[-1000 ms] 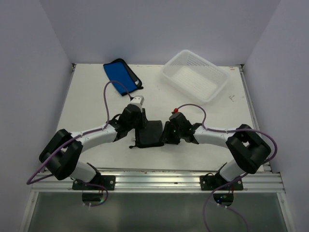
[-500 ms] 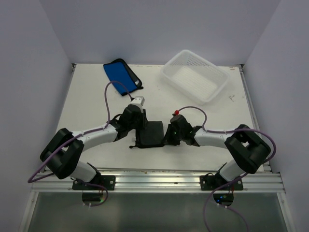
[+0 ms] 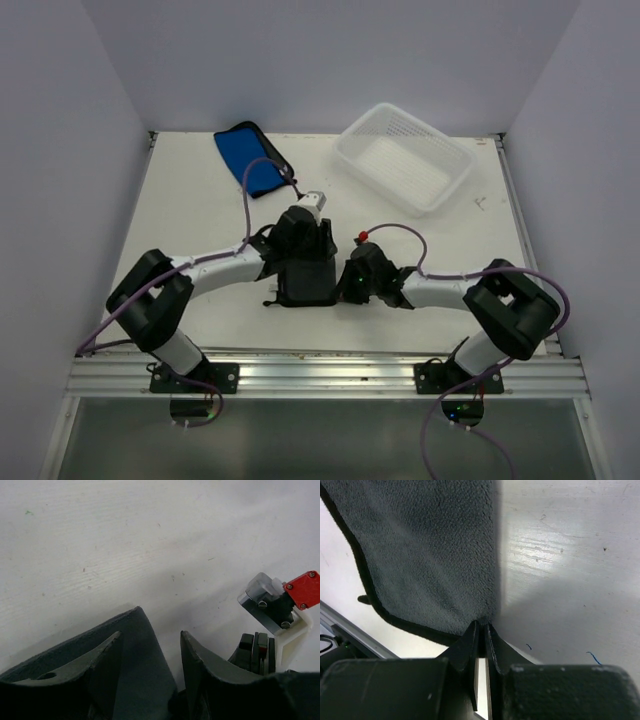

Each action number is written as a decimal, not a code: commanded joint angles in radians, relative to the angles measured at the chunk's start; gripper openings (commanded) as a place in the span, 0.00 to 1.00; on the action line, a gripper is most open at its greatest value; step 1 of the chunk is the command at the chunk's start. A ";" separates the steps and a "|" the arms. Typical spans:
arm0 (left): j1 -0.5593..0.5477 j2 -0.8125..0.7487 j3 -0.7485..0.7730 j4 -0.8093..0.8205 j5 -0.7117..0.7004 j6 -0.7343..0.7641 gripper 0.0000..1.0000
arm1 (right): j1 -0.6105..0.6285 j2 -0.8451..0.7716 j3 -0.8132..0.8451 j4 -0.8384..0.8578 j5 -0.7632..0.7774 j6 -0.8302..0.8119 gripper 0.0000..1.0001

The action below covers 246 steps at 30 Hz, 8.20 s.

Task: Roll the towels
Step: Fold the towel, then roll the towel

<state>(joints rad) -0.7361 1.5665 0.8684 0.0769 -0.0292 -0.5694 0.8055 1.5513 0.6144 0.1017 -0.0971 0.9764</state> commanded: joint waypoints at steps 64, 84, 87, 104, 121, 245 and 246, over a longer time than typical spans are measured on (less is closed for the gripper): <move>-0.098 0.391 0.313 -0.326 -0.312 -0.070 0.00 | 0.089 0.001 -0.036 0.007 0.168 -0.025 0.00; -0.003 0.165 0.089 0.110 0.049 -0.231 0.00 | 0.248 -0.099 0.174 -0.488 0.477 -0.309 0.00; 0.012 0.162 0.072 0.136 0.075 -0.245 0.00 | 0.302 -0.076 0.212 -0.554 0.560 -0.315 0.00; 0.052 0.164 -0.026 0.201 0.094 -0.230 0.00 | 0.417 0.119 0.419 -0.812 0.734 -0.327 0.00; 0.078 0.132 -0.150 0.317 0.095 -0.259 0.00 | 0.535 0.193 0.426 -0.803 0.749 -0.397 0.07; 0.103 0.004 -0.146 0.356 0.475 -0.090 0.34 | 0.612 0.579 0.775 -1.094 0.918 -0.548 0.00; 0.098 0.036 -0.149 0.382 0.503 -0.096 0.34 | 0.612 0.587 0.786 -1.097 0.915 -0.548 0.00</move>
<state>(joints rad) -0.6235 1.5471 0.7002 0.3832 0.3576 -0.7090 1.4128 2.1094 1.3598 -0.9848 0.8433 0.4278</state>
